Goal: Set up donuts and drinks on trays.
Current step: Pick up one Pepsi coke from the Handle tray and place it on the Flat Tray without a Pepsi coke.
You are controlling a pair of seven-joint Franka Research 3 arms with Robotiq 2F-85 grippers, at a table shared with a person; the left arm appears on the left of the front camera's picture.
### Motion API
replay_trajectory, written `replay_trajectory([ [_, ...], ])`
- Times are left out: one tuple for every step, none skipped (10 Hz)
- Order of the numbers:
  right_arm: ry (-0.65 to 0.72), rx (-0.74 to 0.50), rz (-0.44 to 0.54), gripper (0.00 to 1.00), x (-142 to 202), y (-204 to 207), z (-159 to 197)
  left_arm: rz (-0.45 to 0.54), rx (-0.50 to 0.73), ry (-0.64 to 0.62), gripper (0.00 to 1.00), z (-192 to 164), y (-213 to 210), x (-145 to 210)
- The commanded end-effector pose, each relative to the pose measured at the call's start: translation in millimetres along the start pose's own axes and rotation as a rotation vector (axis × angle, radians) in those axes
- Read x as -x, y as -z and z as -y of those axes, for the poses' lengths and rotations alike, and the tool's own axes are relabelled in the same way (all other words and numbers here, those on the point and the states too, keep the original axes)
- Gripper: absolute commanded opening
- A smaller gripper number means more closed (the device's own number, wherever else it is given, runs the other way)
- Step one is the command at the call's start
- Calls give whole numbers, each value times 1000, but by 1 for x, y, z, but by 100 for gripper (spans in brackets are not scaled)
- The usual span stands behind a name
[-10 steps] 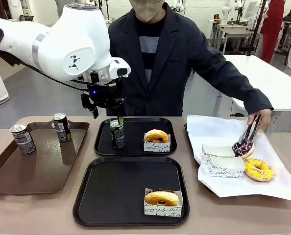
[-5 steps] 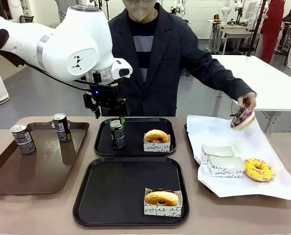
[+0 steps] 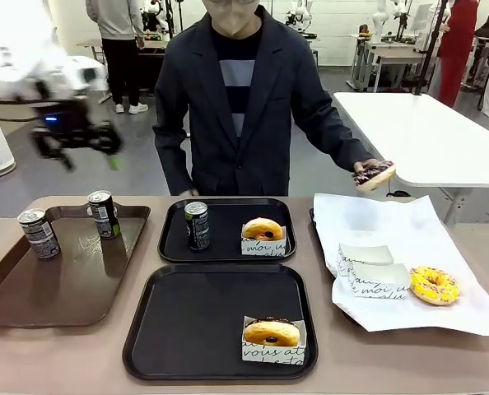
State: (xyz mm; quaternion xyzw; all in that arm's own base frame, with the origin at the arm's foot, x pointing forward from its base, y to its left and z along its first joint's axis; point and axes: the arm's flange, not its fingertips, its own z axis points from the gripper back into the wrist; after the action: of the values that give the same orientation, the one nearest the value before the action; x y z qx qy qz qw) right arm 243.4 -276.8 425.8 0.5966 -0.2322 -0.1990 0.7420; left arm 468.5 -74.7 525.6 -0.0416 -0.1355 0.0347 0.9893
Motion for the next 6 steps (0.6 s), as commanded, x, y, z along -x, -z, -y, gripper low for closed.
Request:
replay_trajectory([
  [-12,-8,1,100,1,-1,-1,-52,-34,-50,100,-49,28,6],
  [-12,-8,1,100,1,-1,-1,-76,-40,-62,100,-70,32,-17],
  [-12,-8,1,100,1,-1,-1,-65,-98,-62,100,-80,40,-19],
  [-12,-8,1,100,1,-1,-1,-36,-90,-97,100,-80,52,3],
  [-12,-8,1,100,1,-1,-1,-68,-56,-91,100,-95,35,-5],
  [-12,-8,1,100,1,-1,-1,-68,-56,-91,100,-95,35,-5],
])
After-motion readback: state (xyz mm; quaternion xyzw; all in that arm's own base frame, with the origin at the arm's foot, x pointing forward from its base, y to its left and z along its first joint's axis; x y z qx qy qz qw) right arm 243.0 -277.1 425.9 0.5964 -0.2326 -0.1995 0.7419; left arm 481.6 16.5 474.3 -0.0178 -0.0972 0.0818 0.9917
